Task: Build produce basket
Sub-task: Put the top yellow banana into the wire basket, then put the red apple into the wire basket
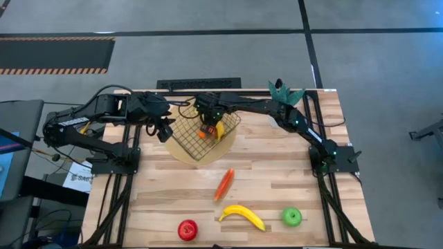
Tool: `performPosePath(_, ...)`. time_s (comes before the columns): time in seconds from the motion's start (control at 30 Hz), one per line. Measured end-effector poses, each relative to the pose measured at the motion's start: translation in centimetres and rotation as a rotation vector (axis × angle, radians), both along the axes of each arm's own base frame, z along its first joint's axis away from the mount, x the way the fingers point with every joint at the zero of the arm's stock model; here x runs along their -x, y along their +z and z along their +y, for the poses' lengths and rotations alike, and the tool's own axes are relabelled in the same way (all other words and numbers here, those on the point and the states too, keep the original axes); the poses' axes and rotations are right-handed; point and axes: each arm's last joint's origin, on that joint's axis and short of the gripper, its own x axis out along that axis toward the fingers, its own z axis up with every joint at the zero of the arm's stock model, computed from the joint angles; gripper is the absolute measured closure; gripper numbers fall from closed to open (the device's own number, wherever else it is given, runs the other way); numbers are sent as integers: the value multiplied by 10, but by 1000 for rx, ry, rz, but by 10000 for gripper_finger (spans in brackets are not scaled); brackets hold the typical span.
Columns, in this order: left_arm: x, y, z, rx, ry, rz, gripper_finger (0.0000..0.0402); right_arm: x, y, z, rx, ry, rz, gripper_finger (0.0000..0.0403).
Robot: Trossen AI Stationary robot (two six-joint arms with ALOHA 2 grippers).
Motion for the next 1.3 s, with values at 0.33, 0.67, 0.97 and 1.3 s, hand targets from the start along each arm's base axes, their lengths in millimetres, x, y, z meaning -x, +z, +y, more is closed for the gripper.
performPosePath(0.33,0,0,0,0,3,-2,269,3,-2,-3,-34,22,21,289)
performPosePath(0.67,0,0,0,-4,6,-3,269,3,25,6,-41,16,9,90)
performPosePath(0.97,0,0,0,9,23,-11,269,49,116,26,32,-47,-49,87)
performPosePath(1.3,-1,1,-17,1,20,-37,269,166,241,99,164,-195,-125,102)
